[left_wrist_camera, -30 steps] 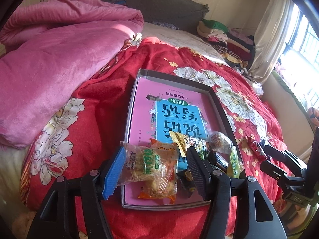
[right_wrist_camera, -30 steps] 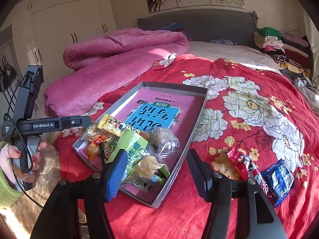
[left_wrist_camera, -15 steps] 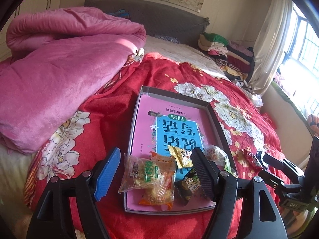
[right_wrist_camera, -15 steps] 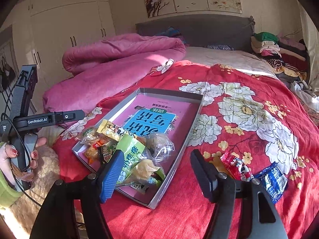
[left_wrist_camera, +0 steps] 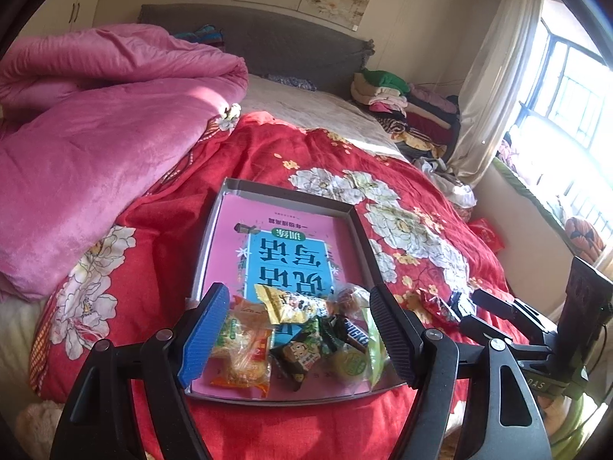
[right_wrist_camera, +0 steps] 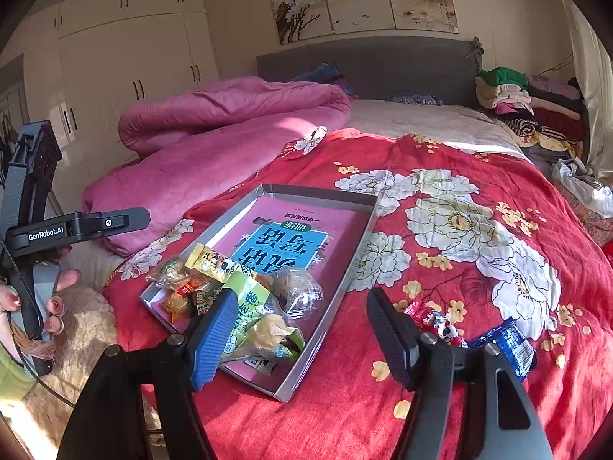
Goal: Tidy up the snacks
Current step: 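Move both open grippers from the tray toward the red candy stick and blue packet, then grasp the red candy stick with the left gripper while the right grasps the blue biscuit packet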
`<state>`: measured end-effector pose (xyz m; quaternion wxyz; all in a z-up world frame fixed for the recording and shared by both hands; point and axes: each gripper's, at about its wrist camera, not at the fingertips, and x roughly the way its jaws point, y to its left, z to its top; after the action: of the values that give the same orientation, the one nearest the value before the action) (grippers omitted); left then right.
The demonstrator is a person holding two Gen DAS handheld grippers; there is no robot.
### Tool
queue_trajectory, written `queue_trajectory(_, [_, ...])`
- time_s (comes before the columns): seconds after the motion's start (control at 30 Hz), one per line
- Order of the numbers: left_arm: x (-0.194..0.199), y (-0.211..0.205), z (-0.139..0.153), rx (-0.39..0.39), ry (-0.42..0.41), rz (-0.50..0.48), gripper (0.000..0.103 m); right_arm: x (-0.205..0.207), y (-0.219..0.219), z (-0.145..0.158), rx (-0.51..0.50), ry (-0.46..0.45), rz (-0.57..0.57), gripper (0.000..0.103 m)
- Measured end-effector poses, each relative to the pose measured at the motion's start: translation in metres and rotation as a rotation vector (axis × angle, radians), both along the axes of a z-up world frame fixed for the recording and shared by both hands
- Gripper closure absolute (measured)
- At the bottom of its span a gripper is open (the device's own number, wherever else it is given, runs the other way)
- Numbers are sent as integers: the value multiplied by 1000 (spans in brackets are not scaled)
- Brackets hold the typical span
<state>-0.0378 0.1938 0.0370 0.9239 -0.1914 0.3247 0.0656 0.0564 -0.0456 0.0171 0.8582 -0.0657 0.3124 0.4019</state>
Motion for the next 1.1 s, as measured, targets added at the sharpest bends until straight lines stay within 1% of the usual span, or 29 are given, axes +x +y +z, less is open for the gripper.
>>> queue_trajectory(0.1, [3,-17,4,9,4,-35,26,3,-12,6,-1,-23,-28,34])
queue_trajectory(0.27, [13,-46,8,-4,18,-103,26,11,-36,16,-2,-55,-83,34])
queue_trajectory(0.37, [21,-64,9,4,29,-141,26,16,-52,20,-8,-72,-118,34])
queue_trajectory(0.5, [34,-86,10,-6,48,-190,26,20,-68,25,-33,-115,-147,33])
queue_trajectory(0.57, [42,-97,11,-5,53,-210,26,23,-76,26,-35,-121,-158,33])
queue_trajectory(0.73, [63,-123,10,-1,72,-251,26,35,-96,20,-30,-84,-204,33])
queue_trajectory(0.87, [78,-144,3,-4,104,-285,26,47,-111,14,-55,-60,-253,33])
queue_trajectory(1.0, [93,-161,-8,-36,138,-310,26,60,-124,4,-85,-17,-301,33])
queue_trajectory(1.1, [105,-170,-18,-68,171,-321,26,69,-131,-4,-113,16,-312,33])
